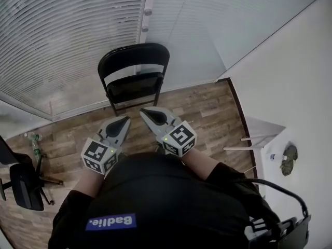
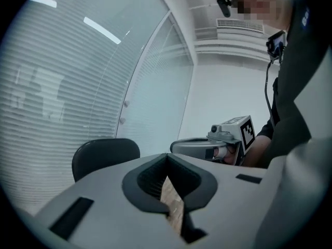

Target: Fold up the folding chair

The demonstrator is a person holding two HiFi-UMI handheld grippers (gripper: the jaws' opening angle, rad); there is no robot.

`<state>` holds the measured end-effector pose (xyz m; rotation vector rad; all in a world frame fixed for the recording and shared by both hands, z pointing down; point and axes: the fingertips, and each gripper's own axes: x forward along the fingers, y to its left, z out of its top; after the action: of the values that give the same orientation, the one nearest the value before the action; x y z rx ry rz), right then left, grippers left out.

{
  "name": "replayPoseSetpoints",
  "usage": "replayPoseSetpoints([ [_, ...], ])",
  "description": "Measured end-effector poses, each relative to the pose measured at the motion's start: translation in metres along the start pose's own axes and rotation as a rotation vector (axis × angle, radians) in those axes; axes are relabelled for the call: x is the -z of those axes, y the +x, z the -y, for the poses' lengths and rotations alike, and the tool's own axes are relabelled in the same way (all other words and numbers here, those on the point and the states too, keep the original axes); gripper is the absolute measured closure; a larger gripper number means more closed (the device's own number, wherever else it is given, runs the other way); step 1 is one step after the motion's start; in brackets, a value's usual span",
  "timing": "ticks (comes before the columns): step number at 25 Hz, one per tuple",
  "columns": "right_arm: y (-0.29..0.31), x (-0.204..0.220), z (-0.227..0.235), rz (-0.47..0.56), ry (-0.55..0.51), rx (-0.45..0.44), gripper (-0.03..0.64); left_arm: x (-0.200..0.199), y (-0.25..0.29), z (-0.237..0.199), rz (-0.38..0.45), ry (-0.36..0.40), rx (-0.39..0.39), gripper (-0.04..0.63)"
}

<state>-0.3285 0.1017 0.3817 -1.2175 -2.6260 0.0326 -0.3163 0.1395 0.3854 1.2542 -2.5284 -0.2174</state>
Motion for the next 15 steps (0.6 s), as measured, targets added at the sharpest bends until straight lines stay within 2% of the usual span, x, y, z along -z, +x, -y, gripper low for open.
replayPoseSetpoints([
  [6, -0.043, -0.004, -0.004, 0.044, 0.043, -0.053, 0.615, -0.032, 0.014, 0.039, 0.088, 0.055, -0.036, 0.592],
  [11, -0.057, 0.008, -0.001, 0.054, 0.094, -0.07, 0.615, -0.027, 0.019, 0.058, 0.066, 0.072, -0.053, 0.592],
  [15, -0.062, 0.01, 0.0, 0.056, 0.114, -0.067, 0.615, -0.016, 0.015, 0.064, 0.047, 0.043, -0.062, 0.592],
])
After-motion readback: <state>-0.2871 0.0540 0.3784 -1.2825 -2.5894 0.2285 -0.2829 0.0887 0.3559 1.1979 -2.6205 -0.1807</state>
